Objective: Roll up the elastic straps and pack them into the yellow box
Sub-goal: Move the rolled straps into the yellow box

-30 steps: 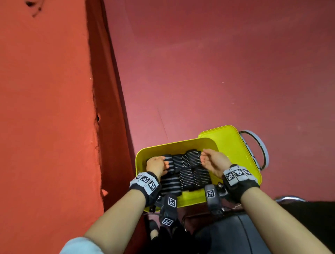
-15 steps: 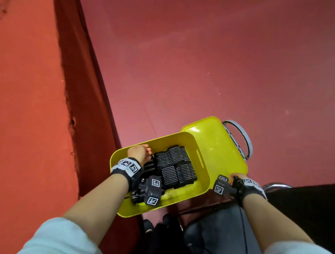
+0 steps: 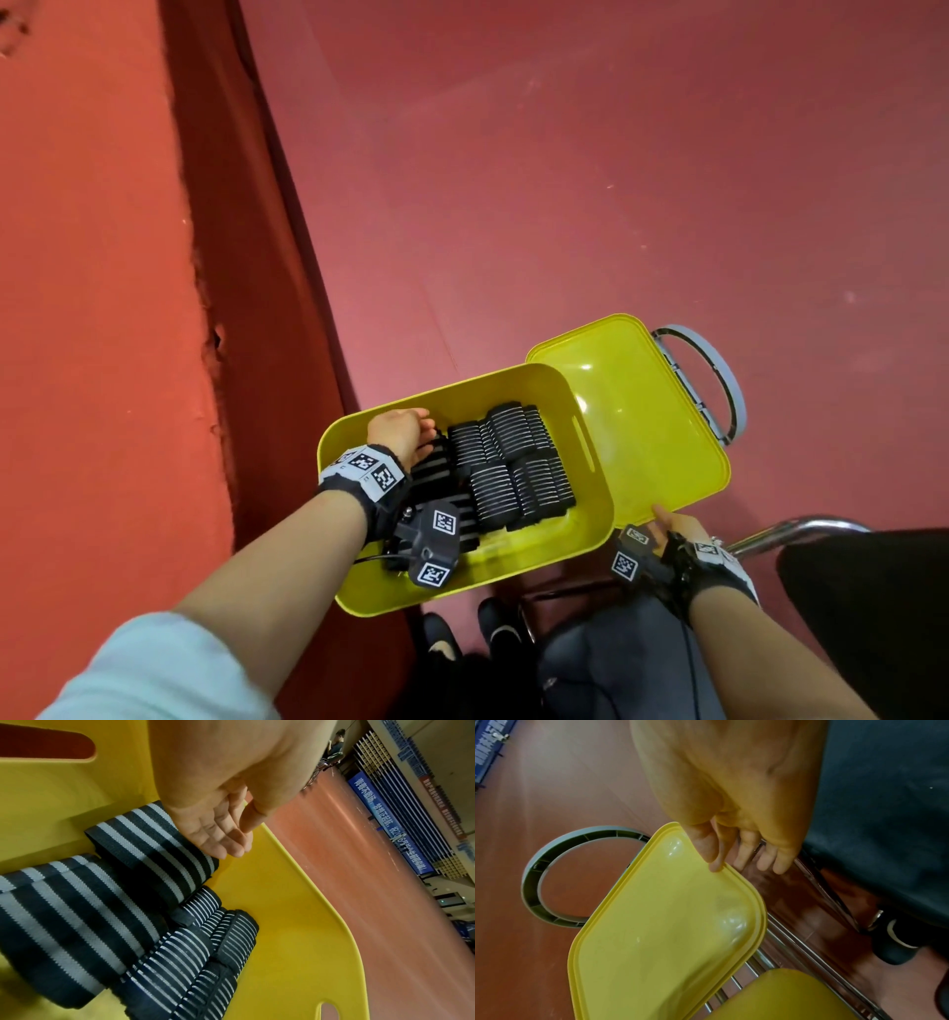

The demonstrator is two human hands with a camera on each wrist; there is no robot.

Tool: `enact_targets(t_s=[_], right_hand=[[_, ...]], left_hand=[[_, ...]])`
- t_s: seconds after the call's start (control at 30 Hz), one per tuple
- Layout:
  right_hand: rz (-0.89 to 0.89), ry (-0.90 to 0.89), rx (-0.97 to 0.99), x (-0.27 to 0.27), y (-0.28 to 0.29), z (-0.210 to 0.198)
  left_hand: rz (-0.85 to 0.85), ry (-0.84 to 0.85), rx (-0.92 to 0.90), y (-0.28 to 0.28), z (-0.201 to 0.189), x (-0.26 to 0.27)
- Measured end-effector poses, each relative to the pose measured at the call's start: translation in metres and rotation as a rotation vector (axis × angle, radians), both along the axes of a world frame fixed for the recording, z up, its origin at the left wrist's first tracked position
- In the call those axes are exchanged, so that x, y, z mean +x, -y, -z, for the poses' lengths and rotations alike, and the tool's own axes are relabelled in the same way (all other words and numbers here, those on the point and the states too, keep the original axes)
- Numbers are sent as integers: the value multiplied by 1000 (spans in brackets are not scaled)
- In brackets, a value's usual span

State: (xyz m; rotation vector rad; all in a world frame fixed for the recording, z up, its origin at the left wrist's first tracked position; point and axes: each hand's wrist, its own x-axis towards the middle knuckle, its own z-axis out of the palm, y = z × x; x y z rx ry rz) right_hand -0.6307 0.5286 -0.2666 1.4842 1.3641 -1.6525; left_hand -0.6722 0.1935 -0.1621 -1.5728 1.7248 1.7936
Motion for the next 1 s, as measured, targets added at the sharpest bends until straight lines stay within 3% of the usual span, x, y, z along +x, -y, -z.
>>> enact_targets(t_s=[0.23, 0.4, 0.6, 0.7, 0.8, 0.87, 1.0], right_hand=[[94, -133, 110, -22, 8, -32], [-127, -386, 280, -48, 13, -90], [-226, -648, 445, -70, 11, -152], [-266, -734, 418, -75, 31, -195], [-346, -837, 372, -74, 58, -237], [-435, -896, 343, -71, 70, -253], [-574, -1001, 256, -62, 92, -272]], left_hand=[[2, -18, 20, -3, -22, 3], [49, -94, 37, -5, -58, 3], [145, -204, 169, 6, -126, -2], [260, -270, 342, 17, -165, -1], [168, -345, 457, 42, -196, 0], [79, -319, 509, 64, -209, 4], [70, -186, 600, 104, -210, 20]])
